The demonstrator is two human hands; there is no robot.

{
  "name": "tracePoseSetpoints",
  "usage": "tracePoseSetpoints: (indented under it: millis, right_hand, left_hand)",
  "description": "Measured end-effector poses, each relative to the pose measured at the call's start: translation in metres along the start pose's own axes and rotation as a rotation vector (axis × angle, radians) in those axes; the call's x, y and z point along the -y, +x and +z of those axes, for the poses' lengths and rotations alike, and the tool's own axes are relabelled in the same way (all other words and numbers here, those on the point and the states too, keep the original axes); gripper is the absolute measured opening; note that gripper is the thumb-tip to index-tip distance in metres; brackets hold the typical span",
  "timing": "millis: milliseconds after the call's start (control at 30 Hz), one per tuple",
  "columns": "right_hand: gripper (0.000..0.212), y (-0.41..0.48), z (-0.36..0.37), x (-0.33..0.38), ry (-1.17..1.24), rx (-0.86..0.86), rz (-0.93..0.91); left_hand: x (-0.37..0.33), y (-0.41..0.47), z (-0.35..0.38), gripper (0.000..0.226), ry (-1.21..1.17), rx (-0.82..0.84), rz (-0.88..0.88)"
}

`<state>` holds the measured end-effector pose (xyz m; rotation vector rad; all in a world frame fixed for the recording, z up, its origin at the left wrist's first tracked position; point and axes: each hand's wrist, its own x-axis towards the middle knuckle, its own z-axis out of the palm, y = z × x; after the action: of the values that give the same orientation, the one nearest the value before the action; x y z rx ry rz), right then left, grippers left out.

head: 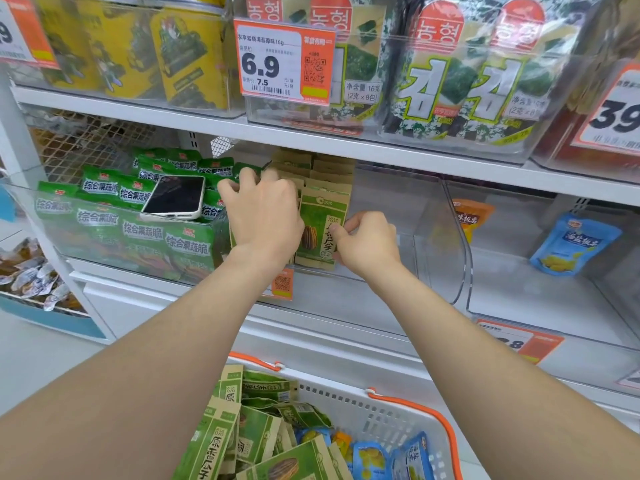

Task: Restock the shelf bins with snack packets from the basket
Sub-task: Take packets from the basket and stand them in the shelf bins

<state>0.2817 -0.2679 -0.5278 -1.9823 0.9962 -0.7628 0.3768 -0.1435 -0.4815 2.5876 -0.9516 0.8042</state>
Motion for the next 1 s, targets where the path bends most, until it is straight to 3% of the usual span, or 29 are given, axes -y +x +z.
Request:
tracePoseSetpoints:
  millis: [267, 533, 700, 767, 867, 1000]
  right_hand:
    - [0.026, 0.000, -0.001, -0.001, 0.004, 0.025, 0.002]
    - [0.017, -0.002, -0.001, 0.001, -0.003, 0.017, -0.014]
    - [0.036, -0.011, -0.006, 0.002, -0.136, 0.024, 0.044]
    - [0.034, -0.018, -0.012, 0.005, -0.143, 0.008, 0.065]
    - [0.018, -0.037, -0.029, 0.014, -0.221, -0.038, -0.050]
    - [0.016, -0.073, -0.055, 0.021, -0.322, -0.055, -0.448]
  left_hand:
    - [0.005, -0.003, 0.011, 0.010, 0.010, -0.156, 0.075]
    - [0.018, -0.009, 0.002, 0.038, -0.148, -0.152, 0.070]
    - [0.016, -0.023, -0.013, 0.032, -0.254, -0.215, 0.158]
    - [0.013, -0.030, -0.020, 0.032, -0.279, -0.241, 0.232]
    - [0.006, -0.038, -0.032, 0.029, -0.289, -0.246, 0.269]
    - [0.003, -0.051, -0.043, 0.026, -0.278, -0.232, 0.329]
